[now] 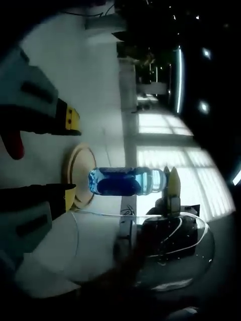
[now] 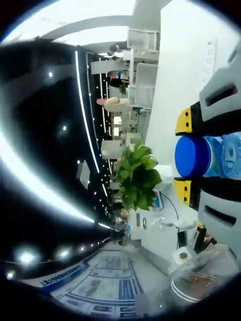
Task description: Open the cover put in the Mizone put the cover back on
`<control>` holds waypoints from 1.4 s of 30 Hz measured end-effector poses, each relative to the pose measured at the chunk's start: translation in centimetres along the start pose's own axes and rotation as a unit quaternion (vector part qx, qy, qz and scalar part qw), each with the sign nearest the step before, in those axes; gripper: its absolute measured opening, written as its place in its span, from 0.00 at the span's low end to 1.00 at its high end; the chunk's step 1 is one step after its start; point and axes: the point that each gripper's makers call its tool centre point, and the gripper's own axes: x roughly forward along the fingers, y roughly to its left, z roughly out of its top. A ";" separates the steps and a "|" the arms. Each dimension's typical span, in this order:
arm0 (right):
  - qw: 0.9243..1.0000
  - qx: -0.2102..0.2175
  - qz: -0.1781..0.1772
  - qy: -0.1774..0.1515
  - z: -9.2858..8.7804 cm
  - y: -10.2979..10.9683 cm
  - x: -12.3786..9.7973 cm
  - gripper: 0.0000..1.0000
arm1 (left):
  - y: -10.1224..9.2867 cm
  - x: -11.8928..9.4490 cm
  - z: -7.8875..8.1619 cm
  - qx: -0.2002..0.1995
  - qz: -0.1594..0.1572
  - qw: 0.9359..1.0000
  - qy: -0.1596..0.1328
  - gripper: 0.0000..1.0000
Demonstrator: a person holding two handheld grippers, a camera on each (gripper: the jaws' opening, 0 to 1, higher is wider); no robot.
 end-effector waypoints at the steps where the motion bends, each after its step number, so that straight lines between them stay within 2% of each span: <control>1: 1.000 0.002 0.002 0.000 0.0 0.1 0.2 0.23 | 0.0 0.0 0.0 0.000 0.000 1.000 0.000 0.31; 16: 1.000 0.001 0.005 0.008 -1.1 0.6 1.2 0.24 | -0.2 0.0 0.2 0.000 0.002 1.000 -0.003 0.31; 17: 1.000 0.002 0.003 -0.018 -0.5 0.5 1.2 0.24 | -0.2 0.0 0.1 0.001 0.002 1.000 -0.002 0.31; 18: 1.000 0.004 0.004 0.003 -1.3 0.5 0.8 0.24 | -0.3 0.0 0.1 0.002 0.002 1.000 0.000 0.31; 22: 1.000 0.010 0.002 -0.015 -1.1 0.7 0.6 0.24 | -0.1 0.1 0.0 0.004 0.001 1.000 0.002 0.31; 42: 0.999 0.021 0.018 -0.019 -1.0 0.8 0.8 0.24 | -0.9 0.1 0.3 -0.005 -0.005 1.000 -0.004 0.31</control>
